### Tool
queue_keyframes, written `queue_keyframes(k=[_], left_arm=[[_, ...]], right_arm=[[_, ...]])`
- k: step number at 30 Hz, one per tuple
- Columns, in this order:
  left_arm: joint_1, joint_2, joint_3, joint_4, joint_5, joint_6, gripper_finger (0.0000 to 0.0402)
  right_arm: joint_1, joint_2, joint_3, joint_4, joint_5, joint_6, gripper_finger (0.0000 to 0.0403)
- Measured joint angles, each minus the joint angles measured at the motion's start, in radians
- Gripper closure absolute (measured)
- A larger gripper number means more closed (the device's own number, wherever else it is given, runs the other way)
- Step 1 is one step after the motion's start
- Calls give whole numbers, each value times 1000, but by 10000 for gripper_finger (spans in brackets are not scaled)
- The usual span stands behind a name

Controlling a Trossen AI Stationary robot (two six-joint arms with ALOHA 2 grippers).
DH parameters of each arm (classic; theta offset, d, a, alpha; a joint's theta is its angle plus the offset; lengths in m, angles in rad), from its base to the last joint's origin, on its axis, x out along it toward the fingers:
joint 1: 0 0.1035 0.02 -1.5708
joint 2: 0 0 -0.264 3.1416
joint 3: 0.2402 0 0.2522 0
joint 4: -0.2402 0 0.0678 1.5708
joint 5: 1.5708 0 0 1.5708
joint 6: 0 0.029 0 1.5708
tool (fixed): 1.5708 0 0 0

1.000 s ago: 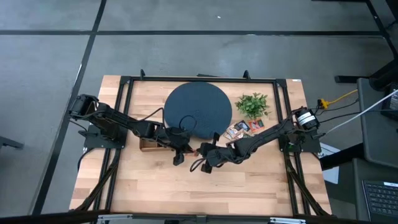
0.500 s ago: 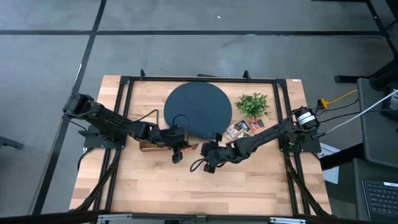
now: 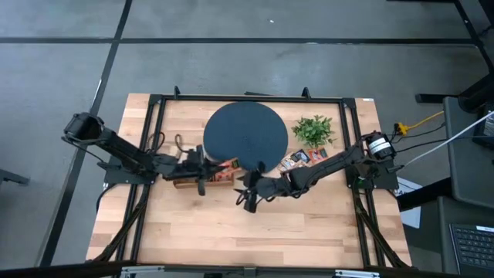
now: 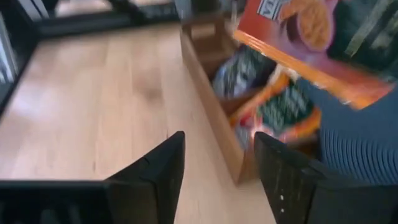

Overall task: Pick & Place Tea
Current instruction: Put the orange tea bag into the right section of the wooden organizer

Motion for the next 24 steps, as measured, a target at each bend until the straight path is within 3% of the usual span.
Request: queue_keyframes(k=[4,8,18,24], left_arm=[[-39,0,-42,194,-4,121,390],[-84,0,-44,292,3,258,390],[-138,0,-44,397,2,445,389],[-135,0,-44,400,3,470,389]], right_arm=[[-31,0,0,113,-12,-28,216],[-62,0,0,242,-88,-68,217],[-80,0,0,452,-139,-124,217],[-78,0,0,518,-140,-130,238]])
